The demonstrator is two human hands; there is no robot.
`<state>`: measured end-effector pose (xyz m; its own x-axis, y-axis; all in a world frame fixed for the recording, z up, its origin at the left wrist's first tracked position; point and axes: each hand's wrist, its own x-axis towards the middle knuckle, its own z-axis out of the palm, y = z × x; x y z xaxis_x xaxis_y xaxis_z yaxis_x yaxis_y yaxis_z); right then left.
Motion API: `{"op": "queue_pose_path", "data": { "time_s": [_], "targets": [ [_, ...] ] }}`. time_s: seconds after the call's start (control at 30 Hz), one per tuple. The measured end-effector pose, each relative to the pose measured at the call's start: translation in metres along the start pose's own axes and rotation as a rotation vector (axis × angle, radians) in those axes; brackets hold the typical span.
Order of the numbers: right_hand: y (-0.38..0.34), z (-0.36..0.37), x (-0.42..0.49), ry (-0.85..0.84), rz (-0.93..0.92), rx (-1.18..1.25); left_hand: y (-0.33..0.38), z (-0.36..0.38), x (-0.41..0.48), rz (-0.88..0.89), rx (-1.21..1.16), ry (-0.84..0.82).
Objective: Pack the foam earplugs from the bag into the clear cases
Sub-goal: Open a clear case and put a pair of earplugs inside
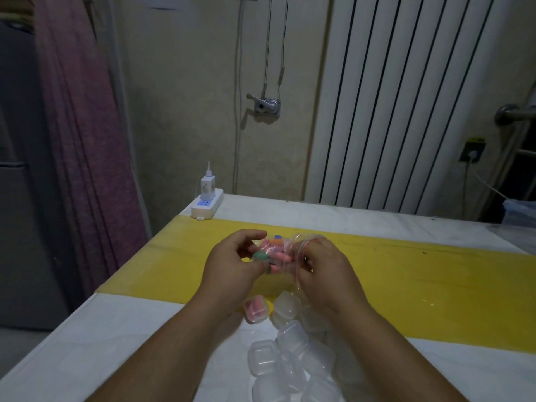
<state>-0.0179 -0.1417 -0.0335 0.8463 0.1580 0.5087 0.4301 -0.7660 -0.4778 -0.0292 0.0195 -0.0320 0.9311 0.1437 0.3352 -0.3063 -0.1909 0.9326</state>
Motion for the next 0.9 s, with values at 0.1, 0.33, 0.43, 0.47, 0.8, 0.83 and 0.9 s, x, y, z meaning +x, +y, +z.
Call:
{"op": "queue_pose_path", "data": {
  "time_s": [0.1,0.33,0.43,0.47,0.8,0.83,0.9],
  "targets": [
    [0.000,0.000,-0.001,-0.010,0.005,-0.008,0.000,0.000,0.000,0.002,-0.001,0.002],
    [-0.007,-0.004,-0.003,-0.042,-0.031,0.070,-0.001,0.000,0.000,-0.016,-0.003,0.005],
    [-0.008,-0.006,-0.003,-0.017,-0.023,0.078,0.000,-0.001,-0.001,-0.011,0.011,0.000],
    [-0.009,-0.007,-0.004,0.000,-0.009,0.093,-0.001,-0.001,0.000,-0.014,0.021,0.006],
    [0.000,-0.012,-0.005,0.105,0.254,0.175,-0.012,-0.003,0.004,-0.088,0.002,0.200],
    [0.001,-0.014,-0.005,0.116,0.279,0.141,-0.016,-0.003,0.006,-0.095,0.027,0.228],
    [0.001,-0.017,-0.007,0.127,0.330,0.103,-0.023,-0.003,0.008,-0.110,0.116,0.231]
  ]
}}
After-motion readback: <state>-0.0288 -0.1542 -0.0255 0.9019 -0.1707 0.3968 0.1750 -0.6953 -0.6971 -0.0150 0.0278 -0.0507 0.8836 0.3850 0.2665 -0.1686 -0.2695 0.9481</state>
